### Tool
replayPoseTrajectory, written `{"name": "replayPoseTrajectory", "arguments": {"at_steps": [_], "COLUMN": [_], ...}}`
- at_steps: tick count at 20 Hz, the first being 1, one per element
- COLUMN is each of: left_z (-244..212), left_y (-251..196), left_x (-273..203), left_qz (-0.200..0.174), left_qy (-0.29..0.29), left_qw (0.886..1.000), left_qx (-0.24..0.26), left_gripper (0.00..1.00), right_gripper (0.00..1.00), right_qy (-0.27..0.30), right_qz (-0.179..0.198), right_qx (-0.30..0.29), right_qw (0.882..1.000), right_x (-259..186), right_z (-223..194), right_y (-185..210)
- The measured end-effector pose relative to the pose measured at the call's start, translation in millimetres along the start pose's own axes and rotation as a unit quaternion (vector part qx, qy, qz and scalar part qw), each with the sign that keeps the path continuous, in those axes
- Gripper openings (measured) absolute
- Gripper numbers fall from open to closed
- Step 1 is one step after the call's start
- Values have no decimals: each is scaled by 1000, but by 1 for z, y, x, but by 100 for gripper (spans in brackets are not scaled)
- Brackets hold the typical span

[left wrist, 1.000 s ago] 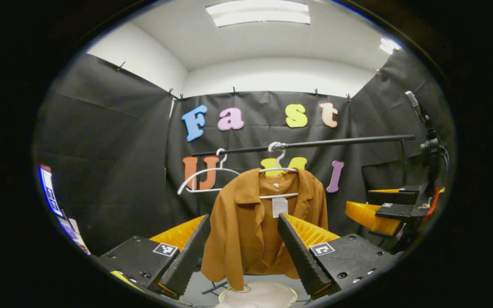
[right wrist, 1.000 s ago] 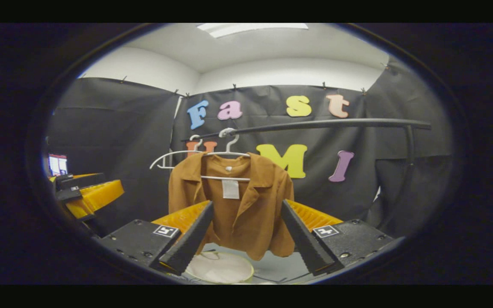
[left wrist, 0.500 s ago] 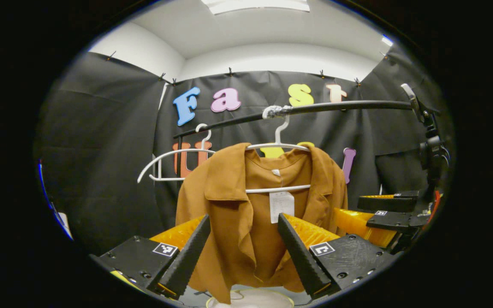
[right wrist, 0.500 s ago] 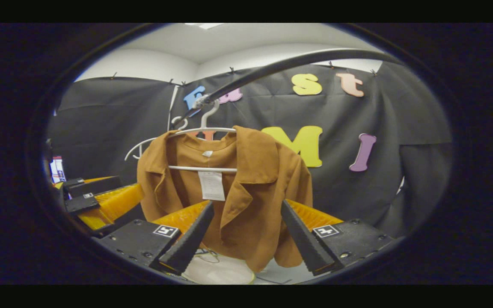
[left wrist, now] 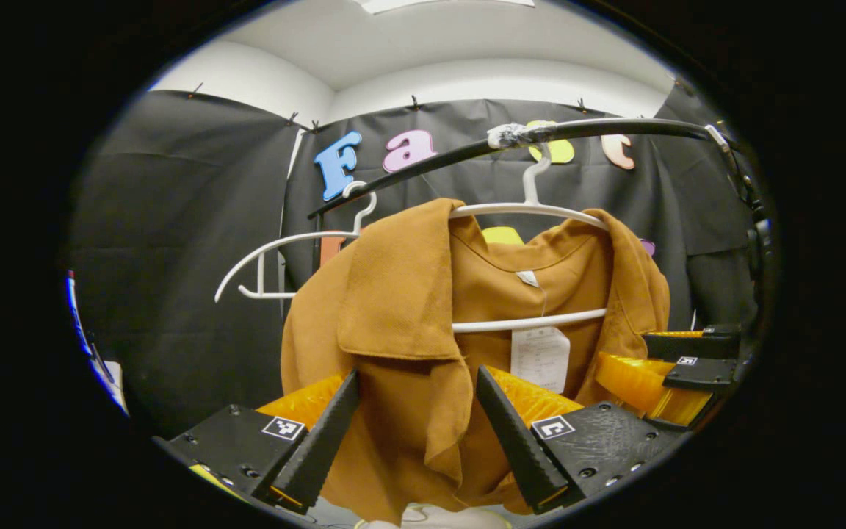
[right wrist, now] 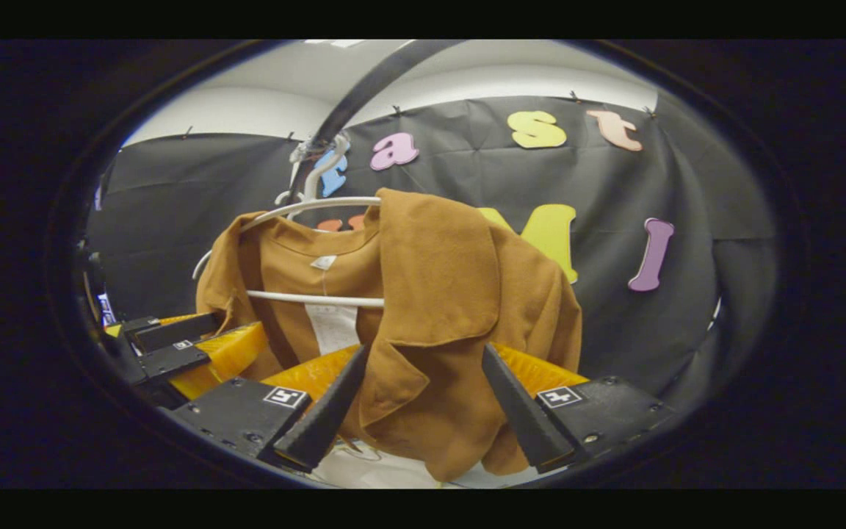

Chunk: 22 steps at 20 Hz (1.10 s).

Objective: Grasp the clothes on the hanger with both hands and then place them into the laundry hamper below.

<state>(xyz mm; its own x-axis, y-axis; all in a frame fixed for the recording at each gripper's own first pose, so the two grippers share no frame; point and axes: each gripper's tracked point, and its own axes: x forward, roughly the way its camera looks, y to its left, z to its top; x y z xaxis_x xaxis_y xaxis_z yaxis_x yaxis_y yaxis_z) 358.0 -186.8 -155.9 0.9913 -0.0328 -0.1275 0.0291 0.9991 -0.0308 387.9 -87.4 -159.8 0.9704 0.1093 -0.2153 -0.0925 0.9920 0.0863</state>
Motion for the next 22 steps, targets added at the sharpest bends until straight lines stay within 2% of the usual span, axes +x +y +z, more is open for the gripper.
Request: {"name": "replayPoseTrajectory", "arguments": {"at_steps": [2,3,6,7,8,9,10,11,12,13,14,15,16,17,18,20,21,22], "left_z": [0,-1,-4,-7,-9,-15,-19,-20,-21,-22,-24,-28,-29,-27,-25,-24,-23,-24], "left_y": [2,1,1,-1,1,2,4,7,9,6,2,-1,-2,5,13,18,21,20], "left_x": [6,10,19,22,24,27,28,30,31,32,31,31,31,43,34,38,39,39], "left_qz": [12,15,23,20,24,22,25,25,28,17,3,-12,-22,-17,1,3,7,2], "left_qy": [0,0,-2,-2,3,14,22,22,22,24,28,36,42,42,40,43,44,45], "left_qw": [1000,1000,1000,1000,1000,1000,999,999,999,1000,1000,999,999,999,999,999,999,999], "left_qx": [6,9,15,15,15,13,14,13,14,10,5,-2,-7,-2,1,-1,-2,-6], "left_gripper": [96,100,72,63,69,60,65,55,46,37,37,39,33,42,30,5,6,1], "right_gripper": [96,93,84,76,72,64,55,40,34,23,18,14,13,10,10,9,9,9], "right_qy": [3,5,9,7,6,3,1,0,0,3,6,9,11,13,15,18,19,22], "right_qz": [-5,-6,0,6,12,13,22,31,42,53,65,74,82,90,96,111,115,116], "right_qx": [1,0,5,9,11,13,15,17,20,24,28,31,32,33,33,31,28,27], "right_qw": [1000,1000,1000,1000,1000,1000,1000,999,999,998,998,997,996,995,995,993,993,993], "right_x": [6,13,28,31,33,33,33,35,36,38,40,40,40,39,38,37,36,34], "right_z": [-2,-3,-8,-8,-10,-7,-8,-8,-8,-8,-7,-7,-8,-7,-8,-7,-8,-8], "right_y": [-4,-6,-6,-6,-6,-9,-9,-10,-11,-13,-14,-15,-16,-15,-14,-10,-10,-10]}}
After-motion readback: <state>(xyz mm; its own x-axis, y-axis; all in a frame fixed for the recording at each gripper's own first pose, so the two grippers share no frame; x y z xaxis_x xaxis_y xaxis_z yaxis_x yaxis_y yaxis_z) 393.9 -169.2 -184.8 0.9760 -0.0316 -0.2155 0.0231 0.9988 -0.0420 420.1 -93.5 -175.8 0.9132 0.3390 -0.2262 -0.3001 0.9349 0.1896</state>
